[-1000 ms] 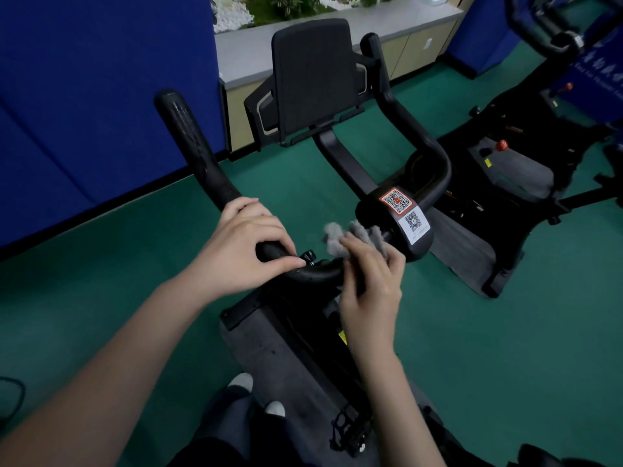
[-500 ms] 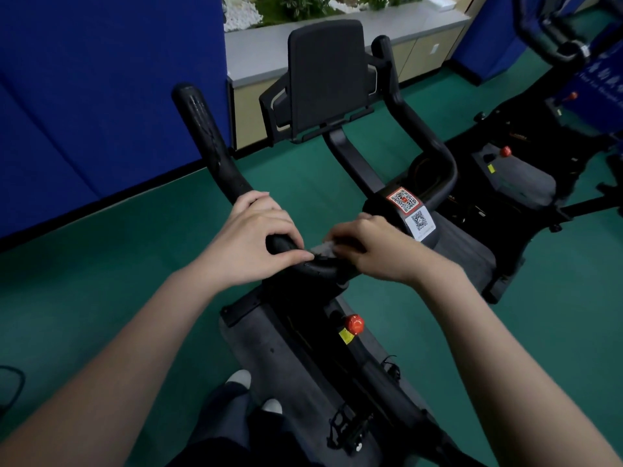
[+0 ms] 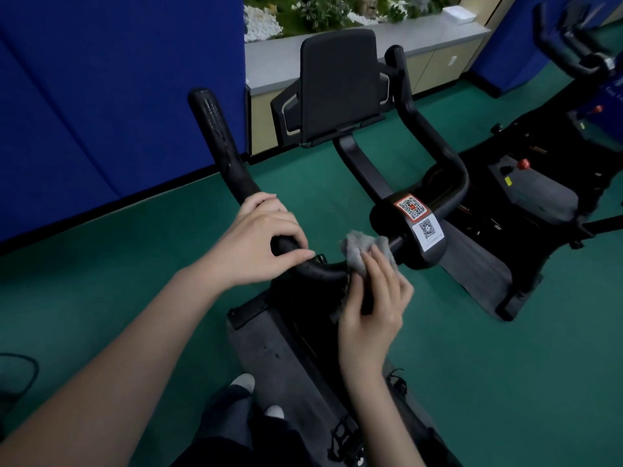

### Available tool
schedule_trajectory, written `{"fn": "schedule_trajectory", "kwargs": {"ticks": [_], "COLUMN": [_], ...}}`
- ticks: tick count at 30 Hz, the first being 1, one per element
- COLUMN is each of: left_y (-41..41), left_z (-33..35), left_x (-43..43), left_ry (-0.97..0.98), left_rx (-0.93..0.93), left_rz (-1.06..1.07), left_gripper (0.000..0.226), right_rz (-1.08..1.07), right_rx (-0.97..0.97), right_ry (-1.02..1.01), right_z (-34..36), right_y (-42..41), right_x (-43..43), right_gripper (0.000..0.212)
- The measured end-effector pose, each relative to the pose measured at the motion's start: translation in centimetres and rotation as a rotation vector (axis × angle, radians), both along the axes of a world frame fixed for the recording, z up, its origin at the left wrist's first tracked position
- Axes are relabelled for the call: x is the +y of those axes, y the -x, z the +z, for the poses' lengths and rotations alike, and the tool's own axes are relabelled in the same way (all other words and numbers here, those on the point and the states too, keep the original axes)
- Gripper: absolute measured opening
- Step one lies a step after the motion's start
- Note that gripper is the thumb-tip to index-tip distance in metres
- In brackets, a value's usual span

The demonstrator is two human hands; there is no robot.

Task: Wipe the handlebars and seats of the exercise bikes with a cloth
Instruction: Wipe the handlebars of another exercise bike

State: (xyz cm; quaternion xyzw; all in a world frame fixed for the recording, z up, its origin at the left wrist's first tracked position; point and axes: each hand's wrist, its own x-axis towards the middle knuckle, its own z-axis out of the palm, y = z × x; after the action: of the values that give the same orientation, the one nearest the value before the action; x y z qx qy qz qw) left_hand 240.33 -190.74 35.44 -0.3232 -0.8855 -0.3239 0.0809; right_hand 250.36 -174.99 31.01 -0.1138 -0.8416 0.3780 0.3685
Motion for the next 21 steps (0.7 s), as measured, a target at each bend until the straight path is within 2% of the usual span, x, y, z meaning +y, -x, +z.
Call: {"fn": "schedule_trajectory", "kwargs": {"ticks": [3,7,11,16,21], "left_y": [0.0,-0.1,0.1,0.0,0.1], "left_z": [0.1,0.1,0.1,0.2,0.1], "left_x": [0.0,0.1,-0.1,-0.2,-0.4], "left_ry": [0.013,0.03,0.03,0.042,0.02], "left_rx": [-0.008,-0.029,-0.062,-0.058,-0.054], "left_rz": [0.013,0.019,0.002,-0.007,-0.035], "left_gripper": [0.014,0.014,0.013,0.01,0.014], "right_rz": [-0.052,0.009,-0.098,-0.112,-0.206], "right_rx": [0.047,0.088,0.076,0.104,0.105], "right_ry": [0.098,0.084,0.149,0.184,0.342], "right_z": [-1.0,-1.6,-1.8,-1.8,-1.5], "right_y": [-0.6,-0.7,-0.1,0.0,0.5], "right_x": [-2.7,-2.6,-0.3,-3.4,-3.1], "right_gripper": [0.033,0.033,0.037,0.033,0.032]}}
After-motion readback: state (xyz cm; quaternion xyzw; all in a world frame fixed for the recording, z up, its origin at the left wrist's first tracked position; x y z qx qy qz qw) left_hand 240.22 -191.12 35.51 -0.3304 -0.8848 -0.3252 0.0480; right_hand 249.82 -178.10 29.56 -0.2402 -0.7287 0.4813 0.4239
